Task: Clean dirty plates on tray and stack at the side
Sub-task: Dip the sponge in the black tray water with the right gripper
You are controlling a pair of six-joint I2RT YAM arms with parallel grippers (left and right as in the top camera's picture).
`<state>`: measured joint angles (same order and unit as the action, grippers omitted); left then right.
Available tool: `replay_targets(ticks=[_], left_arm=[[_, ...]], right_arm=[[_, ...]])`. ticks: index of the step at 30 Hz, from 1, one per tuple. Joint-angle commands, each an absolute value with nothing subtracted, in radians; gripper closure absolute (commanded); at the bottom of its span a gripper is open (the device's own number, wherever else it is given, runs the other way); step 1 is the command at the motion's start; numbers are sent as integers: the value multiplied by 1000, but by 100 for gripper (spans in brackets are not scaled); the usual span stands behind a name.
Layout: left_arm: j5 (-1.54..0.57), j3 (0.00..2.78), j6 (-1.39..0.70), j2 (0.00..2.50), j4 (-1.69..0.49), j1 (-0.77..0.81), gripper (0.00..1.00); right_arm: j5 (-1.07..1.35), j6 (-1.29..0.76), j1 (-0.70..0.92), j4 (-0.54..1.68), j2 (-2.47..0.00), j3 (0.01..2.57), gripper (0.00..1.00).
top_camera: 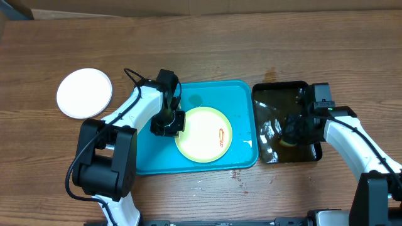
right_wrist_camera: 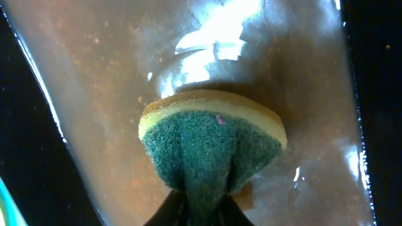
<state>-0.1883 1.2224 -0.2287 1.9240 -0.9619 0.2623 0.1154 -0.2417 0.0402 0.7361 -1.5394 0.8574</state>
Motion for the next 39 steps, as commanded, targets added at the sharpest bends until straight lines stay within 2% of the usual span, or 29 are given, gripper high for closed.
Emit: replay_targets(ticks=[1, 3, 4, 5, 6, 8, 9, 24, 29, 39], left_arm=[[-173, 1213, -216, 1909, -959, 269, 93], [-173, 1213, -216, 1909, -959, 269, 93], [-173, 1213, -216, 1909, -959, 269, 93], [-173, 1213, -216, 1909, -959, 269, 93], [-173, 1213, -216, 1909, -958, 269, 93], [-173, 1213, -216, 1909, -955, 269, 92], [-173, 1213, -216, 1909, -954, 269, 92], [-173, 1213, -216, 1909, -953, 269, 92], [-173, 1213, -216, 1909, -956, 269, 92], [-173, 1213, -216, 1909, -958, 269, 92]], right_arm=[[133, -227, 46, 717, -1537, 851, 65], [135, -228, 46, 688, -1537, 851, 51], [138, -230, 46, 676, -1537, 851, 51], [146, -232, 46, 661, -1537, 851, 56], [167, -232, 46, 636, -1538, 851, 72], [182, -232, 47, 614, -1538, 851, 92], [181, -235, 52, 606, -1538, 851, 96], [151, -322, 226, 524, -1582, 850, 96], [151, -398, 263, 540, -1583, 850, 96], [167, -424, 310, 544, -1583, 850, 96]])
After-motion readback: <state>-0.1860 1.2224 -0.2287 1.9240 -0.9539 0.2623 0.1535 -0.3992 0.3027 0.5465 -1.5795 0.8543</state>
